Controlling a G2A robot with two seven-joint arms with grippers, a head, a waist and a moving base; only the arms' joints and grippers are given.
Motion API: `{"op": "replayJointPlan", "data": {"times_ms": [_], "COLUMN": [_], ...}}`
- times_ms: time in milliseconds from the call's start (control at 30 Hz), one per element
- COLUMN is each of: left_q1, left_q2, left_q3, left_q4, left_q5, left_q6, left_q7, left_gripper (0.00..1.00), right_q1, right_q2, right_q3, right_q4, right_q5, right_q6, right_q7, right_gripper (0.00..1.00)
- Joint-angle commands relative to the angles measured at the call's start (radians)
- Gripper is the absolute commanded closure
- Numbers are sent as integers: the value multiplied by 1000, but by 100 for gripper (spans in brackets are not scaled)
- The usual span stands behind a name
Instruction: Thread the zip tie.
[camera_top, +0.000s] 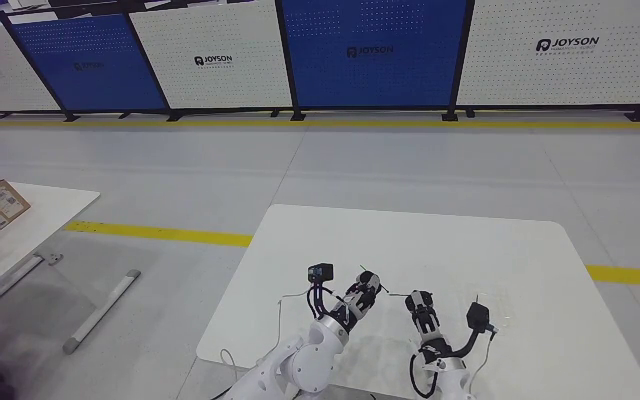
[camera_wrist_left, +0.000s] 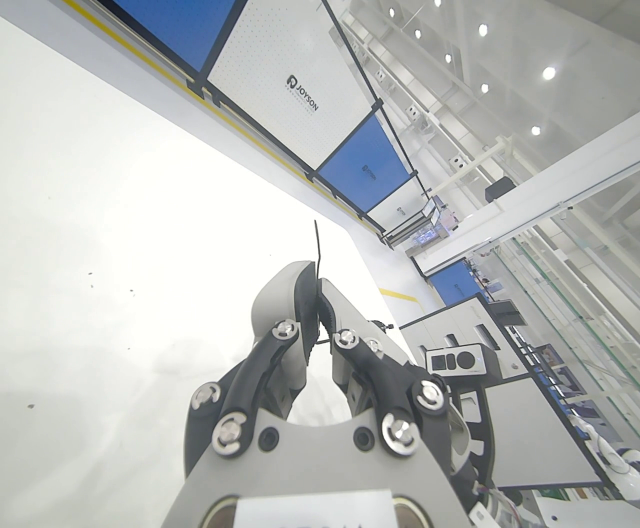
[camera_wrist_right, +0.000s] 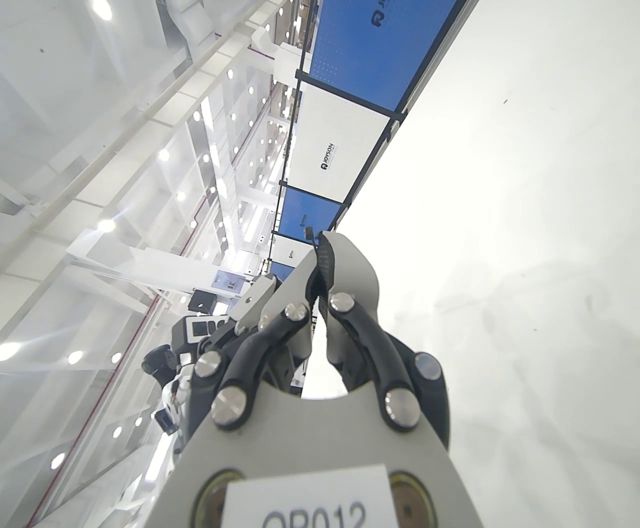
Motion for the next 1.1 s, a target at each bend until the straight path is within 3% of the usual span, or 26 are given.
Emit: {"op": "replayJointPlan", "data": {"times_ms": [0, 267, 1067], "left_q1": [0, 0, 0], "left_q2": [0, 0, 0], "left_q3": [0, 0, 0], "left_q4": [0, 0, 0], "left_q5": [0, 0, 0], "left_q6": [0, 0, 0], "left_q7": [0, 0, 0], "left_gripper": [100, 100, 100], "right_q1": [-4, -27, -19], "right_q2": [-3, -9, -24], "right_q3": [4, 13, 22], "right_q4": [0, -8, -3], "right_q5": [-2, -4, -4], "right_q6": [-6, -58, -31], "right_q7": [-17, -18, 16], "right_gripper": [100, 100, 100]}}
